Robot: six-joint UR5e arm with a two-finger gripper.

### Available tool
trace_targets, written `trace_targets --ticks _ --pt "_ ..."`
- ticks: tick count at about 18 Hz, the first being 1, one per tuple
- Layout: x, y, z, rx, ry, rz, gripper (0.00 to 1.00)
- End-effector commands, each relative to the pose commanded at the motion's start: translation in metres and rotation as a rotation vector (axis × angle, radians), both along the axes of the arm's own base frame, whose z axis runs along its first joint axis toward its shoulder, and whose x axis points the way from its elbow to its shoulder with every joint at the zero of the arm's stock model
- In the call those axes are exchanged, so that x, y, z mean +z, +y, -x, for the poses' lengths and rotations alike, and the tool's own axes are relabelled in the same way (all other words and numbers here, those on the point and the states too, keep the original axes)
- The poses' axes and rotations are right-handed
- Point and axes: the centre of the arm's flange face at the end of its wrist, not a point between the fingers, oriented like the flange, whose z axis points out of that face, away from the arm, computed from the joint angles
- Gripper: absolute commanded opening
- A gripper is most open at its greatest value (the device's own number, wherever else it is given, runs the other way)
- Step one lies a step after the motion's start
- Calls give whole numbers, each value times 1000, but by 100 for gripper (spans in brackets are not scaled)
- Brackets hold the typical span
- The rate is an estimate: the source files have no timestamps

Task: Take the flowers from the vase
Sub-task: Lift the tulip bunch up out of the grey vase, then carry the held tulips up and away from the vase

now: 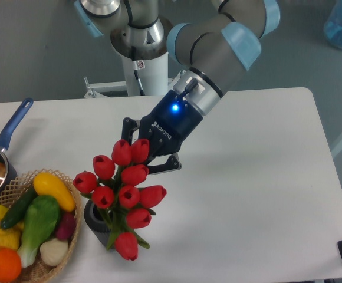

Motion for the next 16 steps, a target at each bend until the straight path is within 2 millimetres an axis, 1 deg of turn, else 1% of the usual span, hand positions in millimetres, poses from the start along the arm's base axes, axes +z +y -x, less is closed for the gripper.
trace_targets --ticks 6,8,10,12,16 --pt "10 -10 11 9 -21 -32 0" --pt "17 -16 16 21 -21 -41 0" --pt "28 -23 24 24 -40 -69 0" --pt "34 -28 30 37 -60 -76 0" --pt "38 -36 38 43 -72 -95 0"
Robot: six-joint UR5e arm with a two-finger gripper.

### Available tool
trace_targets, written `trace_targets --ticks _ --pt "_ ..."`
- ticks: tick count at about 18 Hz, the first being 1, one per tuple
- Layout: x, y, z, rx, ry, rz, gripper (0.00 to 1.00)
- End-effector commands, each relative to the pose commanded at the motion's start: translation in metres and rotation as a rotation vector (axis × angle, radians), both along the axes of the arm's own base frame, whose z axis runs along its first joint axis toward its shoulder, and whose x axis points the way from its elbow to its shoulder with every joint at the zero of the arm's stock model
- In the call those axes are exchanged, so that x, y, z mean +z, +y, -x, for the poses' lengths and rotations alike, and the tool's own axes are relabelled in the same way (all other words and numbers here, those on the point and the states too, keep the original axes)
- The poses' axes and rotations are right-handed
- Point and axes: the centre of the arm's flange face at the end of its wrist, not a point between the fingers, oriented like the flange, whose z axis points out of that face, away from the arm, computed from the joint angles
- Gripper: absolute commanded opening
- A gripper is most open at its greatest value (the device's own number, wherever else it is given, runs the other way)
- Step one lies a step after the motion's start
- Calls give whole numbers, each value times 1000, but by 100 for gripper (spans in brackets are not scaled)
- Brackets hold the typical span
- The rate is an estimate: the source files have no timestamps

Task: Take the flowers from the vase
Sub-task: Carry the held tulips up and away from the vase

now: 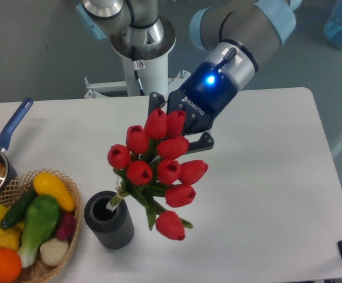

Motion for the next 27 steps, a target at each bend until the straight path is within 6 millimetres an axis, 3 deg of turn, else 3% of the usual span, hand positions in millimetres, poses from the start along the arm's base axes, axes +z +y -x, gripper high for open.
trace_targets --ticks 10,15,18,22,24,27 --pt "5 -36 33 52 -18 -38 0" --pt "8 -63 53 142 73 8 0" --pt "-5 -68 55 244 147 155 0" --pt "-26 -71 56 237 149 171 0" --pt "-21 -95 75 271 192 157 0" --pt "-13 -112 89 300 223 147 0"
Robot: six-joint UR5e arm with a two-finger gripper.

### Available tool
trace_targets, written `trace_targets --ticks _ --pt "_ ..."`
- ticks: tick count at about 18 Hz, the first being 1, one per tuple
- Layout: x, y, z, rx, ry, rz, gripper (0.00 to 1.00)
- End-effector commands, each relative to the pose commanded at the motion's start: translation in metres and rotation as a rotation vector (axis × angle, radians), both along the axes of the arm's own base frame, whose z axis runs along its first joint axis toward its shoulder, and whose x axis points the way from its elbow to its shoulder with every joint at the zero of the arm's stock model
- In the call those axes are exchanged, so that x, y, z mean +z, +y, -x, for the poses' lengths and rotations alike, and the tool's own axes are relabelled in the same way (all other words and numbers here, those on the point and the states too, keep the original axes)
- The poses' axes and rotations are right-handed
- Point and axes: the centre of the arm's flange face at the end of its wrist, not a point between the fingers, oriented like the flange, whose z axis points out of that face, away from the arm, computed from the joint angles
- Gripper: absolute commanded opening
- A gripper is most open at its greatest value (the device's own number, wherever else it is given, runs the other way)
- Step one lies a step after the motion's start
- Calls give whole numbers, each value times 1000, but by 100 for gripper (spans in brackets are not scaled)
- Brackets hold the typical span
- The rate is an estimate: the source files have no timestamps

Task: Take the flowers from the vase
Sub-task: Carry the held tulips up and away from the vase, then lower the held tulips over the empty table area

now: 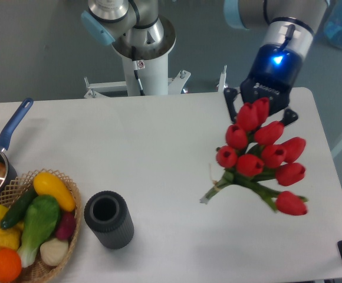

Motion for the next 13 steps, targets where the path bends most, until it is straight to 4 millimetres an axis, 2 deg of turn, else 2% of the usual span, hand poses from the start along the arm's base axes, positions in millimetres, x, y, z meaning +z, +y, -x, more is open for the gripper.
trace_targets --ticks 3,8,13 --pt "5 -7 6 13 10 -4 0" --pt "1 -5 7 22 11 19 0" --pt "-9 0 7 79 29 125 0"
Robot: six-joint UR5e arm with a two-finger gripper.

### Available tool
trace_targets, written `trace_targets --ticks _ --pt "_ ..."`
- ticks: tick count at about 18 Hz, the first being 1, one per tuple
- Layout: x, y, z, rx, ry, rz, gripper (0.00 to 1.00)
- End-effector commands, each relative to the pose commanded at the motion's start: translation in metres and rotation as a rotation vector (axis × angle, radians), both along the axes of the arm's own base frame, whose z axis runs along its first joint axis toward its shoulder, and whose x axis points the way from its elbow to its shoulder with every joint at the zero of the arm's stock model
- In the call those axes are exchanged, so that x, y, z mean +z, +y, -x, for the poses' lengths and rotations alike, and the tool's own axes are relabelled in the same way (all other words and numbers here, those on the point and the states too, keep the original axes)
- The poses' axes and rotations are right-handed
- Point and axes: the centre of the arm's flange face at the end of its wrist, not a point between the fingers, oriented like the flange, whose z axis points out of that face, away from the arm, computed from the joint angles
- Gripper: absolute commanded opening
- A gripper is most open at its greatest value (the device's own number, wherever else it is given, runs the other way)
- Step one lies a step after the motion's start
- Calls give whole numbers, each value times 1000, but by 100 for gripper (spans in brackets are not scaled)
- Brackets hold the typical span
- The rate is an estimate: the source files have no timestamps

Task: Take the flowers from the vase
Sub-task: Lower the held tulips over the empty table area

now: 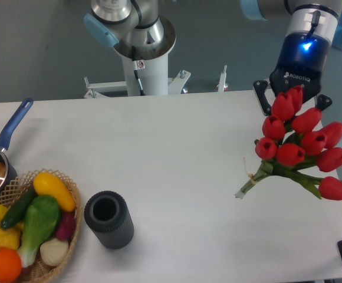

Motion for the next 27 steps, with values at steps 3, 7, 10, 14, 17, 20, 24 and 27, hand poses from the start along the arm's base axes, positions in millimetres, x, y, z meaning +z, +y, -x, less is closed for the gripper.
trace_targets --ticks 3,7,10,14,17,20,24,27 --pt "-14 -1 0 31 -24 70 0" --pt "-39 48 -27 39 20 272 0" --pt "-53 49 -26 60 8 360 0" --pt "-66 51 -31 59 3 503 0" --pt "-86 69 -45 14 30 691 0" --pt "-96 83 -55 -42 90 771 0" --pt "-97 82 -58 -103 120 810 0" --pt "-103 73 -58 -145 160 902 0"
